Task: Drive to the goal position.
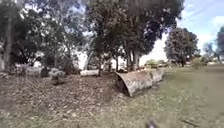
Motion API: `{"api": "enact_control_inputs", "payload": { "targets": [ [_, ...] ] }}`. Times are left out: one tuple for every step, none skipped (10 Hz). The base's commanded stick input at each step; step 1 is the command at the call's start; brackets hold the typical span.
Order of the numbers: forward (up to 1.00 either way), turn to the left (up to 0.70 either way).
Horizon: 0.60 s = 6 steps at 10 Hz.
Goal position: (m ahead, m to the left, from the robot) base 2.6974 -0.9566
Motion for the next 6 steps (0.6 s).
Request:
{"api": "enact_control_inputs", "payload": {
  "targets": [
    [0.0,-0.5],
    [0.0,-0.5],
    [0.0,-0.5],
    [0.0,-0.5],
    [0.0,-0.5],
    [0.0,-0.5]
  ]
}}
